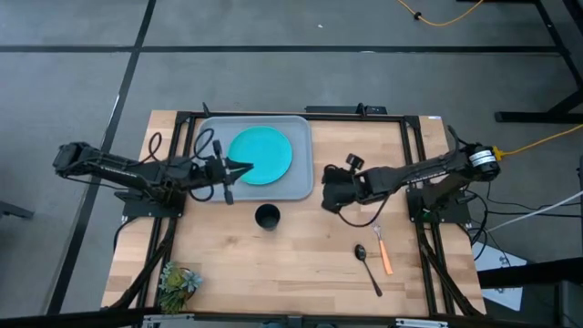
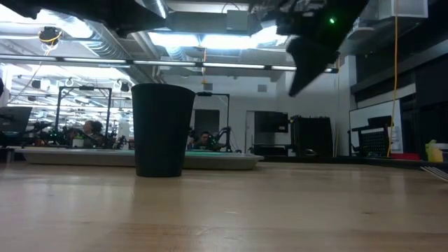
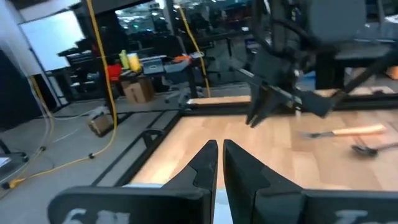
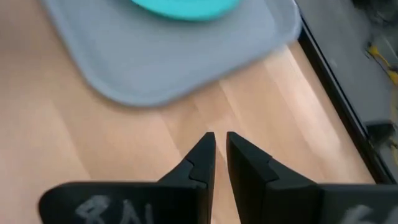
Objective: Pick and place plate/cup/fork/spoon on tray
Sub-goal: Put the black cup on the serving tray to the top left of the blue plate
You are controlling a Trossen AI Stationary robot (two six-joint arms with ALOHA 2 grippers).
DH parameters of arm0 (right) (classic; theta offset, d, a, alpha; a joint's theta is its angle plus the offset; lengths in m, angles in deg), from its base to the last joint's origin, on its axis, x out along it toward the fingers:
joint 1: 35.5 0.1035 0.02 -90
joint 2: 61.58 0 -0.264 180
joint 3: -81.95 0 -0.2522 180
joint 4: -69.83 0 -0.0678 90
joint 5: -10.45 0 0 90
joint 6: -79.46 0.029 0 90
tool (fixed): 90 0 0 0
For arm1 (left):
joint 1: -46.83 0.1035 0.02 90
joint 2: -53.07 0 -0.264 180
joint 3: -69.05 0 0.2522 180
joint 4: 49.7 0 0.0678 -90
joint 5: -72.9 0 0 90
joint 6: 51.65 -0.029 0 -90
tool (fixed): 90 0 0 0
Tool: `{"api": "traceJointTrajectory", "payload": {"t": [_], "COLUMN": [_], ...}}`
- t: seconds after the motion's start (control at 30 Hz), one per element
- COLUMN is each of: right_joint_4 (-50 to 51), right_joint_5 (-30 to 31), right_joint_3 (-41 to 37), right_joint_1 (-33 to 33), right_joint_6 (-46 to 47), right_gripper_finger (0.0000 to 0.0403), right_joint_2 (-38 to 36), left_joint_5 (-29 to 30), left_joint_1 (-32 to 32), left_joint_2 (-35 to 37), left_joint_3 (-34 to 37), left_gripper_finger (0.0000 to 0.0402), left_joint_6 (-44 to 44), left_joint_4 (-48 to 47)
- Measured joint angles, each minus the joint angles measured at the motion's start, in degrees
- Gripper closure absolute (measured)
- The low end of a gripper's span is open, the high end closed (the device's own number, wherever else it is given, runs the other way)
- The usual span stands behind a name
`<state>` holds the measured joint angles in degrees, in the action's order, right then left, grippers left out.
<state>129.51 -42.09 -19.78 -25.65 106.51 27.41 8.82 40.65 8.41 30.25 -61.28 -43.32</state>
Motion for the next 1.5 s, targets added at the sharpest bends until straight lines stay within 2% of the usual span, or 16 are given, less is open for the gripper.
{"api": "traceJointTrajectory", "payload": {"t": [0.1, 0.23, 0.33, 0.43, 0.53, 0.73, 0.83, 0.93, 1.07, 1.13, 1.2, 1.37, 1.43, 1.5], "right_joint_4": [-0.05, -6.41, -18.89, -34.70, -50.92, -80.42, -89.29, -92.68, -92.95, -93.07, -92.94, -91.54, -89.79, -88.50], "right_joint_5": [2.54, 3.42, 3.41, 2.70, -3.29, -23.13, -27.13, -27.48, -27.53, -27.55, -27.55, -28.29, -30.30, -34.56], "right_joint_3": [-4.15, -13.32, -21.10, -29.96, -39.23, -55.86, -60.16, -60.98, -59.70, -58.89, -58.32, -57.88, -57.88, -57.88], "right_joint_1": [-0.11, -0.11, -0.56, -2.12, -5.15, -12.75, -15.04, -16.17, -17.10, -17.36, -17.36, -17.27, -17.10, -17.07], "right_joint_6": [2.83, 7.82, 8.10, -0.48, -10.36, -24.39, -29.34, -35.85, -46.99, -49.48, -50.01, -46.40, -41.68, -34.70], "right_gripper_finger": [0.0357, 0.0357, 0.0357, 0.0357, 0.0357, 0.0357, 0.0357, 0.0357, 0.0357, 0.0357, 0.0357, 0.0357, 0.0357, 0.0357], "right_joint_2": [-1.41, -5.70, -11.80, -19.87, -29.36, -44.31, -48.23, -50.90, -52.82, -53.21, -53.19, -53.17, -53.15, -53.15], "left_joint_5": [0.01, -2.75, -5.85, -6.97, -7.05, -7.45, -7.40, -5.68, 2.41, 5.00, 6.54, 5.39, 2.12, -3.81], "left_joint_1": [1.20, 2.43, 3.90, 5.67, 7.76, 11.85, 12.90, 13.22, 14.76, 15.93, 16.98, 17.28, 16.50, 15.65], "left_joint_2": [0.02, 0.00, -0.02, -0.01, 0.00, -0.01, 0.02, 0.16, -0.25, -1.50, -2.42, -2.58, -2.58, -2.60], "left_joint_3": [0.00, -0.02, 0.00, 0.00, -0.02, -0.02, -0.02, 0.00, 0.00, -0.02, 0.00, -0.02, -0.01, 0.00], "left_gripper_finger": [0.0382, 0.0382, 0.0382, 0.0382, 0.0382, 0.0382, 0.0382, 0.0382, 0.0382, 0.0382, 0.0382, 0.0382, 0.0382, 0.0382], "left_joint_6": [0.04, 0.02, 0.00, -0.02, -0.04, 0.42, 0.25, -0.05, -3.27, -3.76, -0.42, 16.58, 23.34, 23.46], "left_joint_4": [0.15, 0.18, 1.05, 3.33, 4.81, 4.89, 2.65, 0.97, 3.70, 4.22, 4.46, 3.26, 0.63, -1.86]}}
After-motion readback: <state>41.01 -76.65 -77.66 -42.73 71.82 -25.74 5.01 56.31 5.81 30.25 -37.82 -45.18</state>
